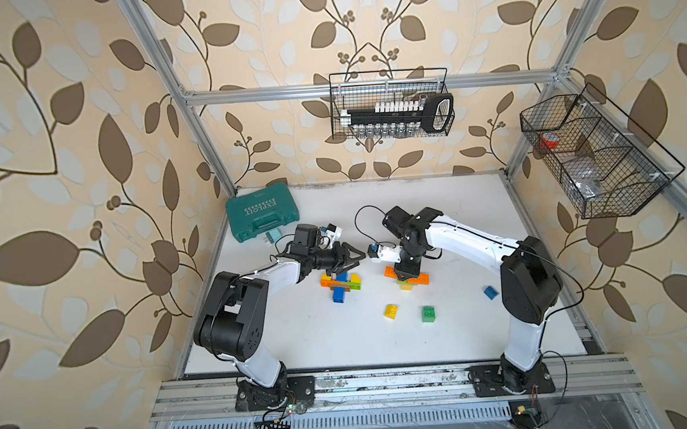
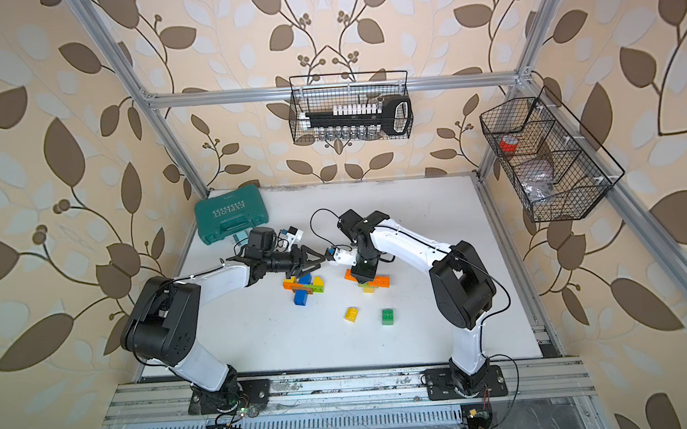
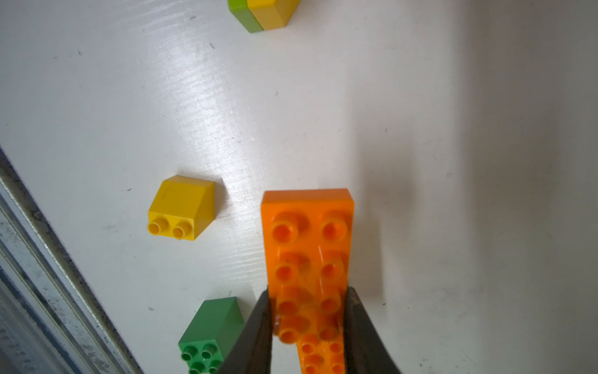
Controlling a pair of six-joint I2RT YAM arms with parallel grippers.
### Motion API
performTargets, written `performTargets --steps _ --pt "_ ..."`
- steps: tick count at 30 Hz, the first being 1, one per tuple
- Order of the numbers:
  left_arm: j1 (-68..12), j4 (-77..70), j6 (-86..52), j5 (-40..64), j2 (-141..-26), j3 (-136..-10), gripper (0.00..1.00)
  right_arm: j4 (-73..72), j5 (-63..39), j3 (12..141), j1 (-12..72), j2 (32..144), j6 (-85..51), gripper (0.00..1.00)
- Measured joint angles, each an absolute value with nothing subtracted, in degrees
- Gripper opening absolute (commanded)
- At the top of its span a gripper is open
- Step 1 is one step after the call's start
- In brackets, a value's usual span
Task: Assemble a fork with lego
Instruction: Assemble the lego brick with the lego brick.
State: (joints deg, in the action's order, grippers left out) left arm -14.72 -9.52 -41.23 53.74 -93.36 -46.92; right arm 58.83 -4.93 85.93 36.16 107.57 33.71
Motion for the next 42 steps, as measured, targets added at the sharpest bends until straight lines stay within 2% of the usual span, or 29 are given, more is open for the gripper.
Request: performTargets --steps 23,42 --pt "-14.52 -9.74 -41.21 53.87 -93.38 -46.59 0.5 55.81 -4.54 82.32 34.79 108.2 36.25 0.2" --pt "-14.13 -9.63 -40.93 53.98 -93.38 -46.57 0.5 49.06 -3.38 74.19 35.59 102.94 40.12 0.19"
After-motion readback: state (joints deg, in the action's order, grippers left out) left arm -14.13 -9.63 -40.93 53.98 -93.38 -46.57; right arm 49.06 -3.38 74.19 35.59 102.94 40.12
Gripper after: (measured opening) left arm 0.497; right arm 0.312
